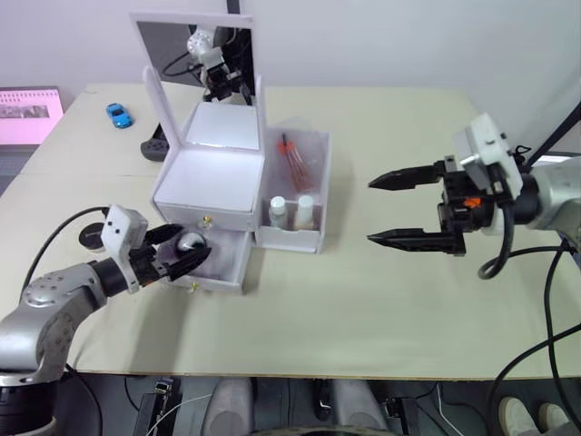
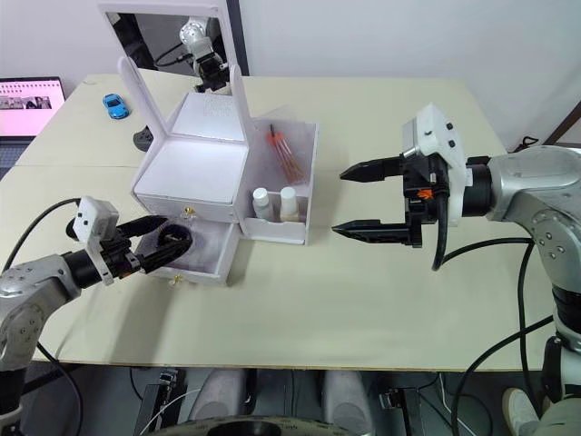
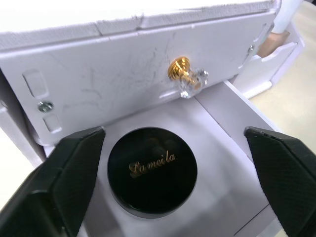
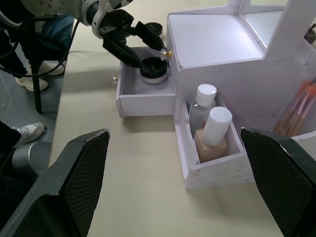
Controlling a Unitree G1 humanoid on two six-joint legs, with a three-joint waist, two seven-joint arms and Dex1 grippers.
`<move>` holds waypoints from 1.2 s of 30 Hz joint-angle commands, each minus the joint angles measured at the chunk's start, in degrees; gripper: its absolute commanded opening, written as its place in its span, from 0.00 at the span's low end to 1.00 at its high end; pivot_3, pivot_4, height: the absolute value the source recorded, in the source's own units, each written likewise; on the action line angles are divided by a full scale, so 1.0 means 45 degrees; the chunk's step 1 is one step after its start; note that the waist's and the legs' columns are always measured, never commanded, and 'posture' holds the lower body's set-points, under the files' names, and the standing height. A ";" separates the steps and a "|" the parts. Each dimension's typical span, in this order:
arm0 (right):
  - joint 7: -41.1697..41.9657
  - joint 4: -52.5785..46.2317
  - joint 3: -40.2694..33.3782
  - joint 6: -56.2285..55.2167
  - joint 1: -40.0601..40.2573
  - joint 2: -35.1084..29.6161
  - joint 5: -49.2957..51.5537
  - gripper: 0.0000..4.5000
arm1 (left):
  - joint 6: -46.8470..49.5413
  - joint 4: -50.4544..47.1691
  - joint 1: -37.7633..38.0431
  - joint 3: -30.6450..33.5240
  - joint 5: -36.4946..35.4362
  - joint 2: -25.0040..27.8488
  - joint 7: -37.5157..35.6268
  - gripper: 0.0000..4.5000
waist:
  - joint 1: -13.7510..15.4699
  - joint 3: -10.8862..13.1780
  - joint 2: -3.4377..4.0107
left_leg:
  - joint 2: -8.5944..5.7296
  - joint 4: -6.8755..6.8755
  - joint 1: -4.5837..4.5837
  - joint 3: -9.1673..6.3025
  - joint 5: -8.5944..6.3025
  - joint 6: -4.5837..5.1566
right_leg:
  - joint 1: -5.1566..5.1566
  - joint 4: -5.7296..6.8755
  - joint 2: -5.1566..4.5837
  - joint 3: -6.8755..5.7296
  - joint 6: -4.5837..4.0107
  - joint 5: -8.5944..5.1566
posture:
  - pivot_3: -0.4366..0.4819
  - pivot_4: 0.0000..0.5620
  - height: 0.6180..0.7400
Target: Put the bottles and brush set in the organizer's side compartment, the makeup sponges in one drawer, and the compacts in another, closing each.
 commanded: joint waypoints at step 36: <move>0.0255 0.6235 -0.1181 -0.5682 0.3468 0.0830 -0.3561 1.00 | -0.3779 0.7248 0.2635 0.6659 0.0964 0.1225 -0.0558 0.99 | -0.0042 -0.0015 -0.0032 | 0.0019 -0.0016 0.0029 0.0042 -0.0002 -0.0003 | -0.0016 0.0005 0.0010 0.0036 0.0018 -0.0011 | 0.48 0.27 0.87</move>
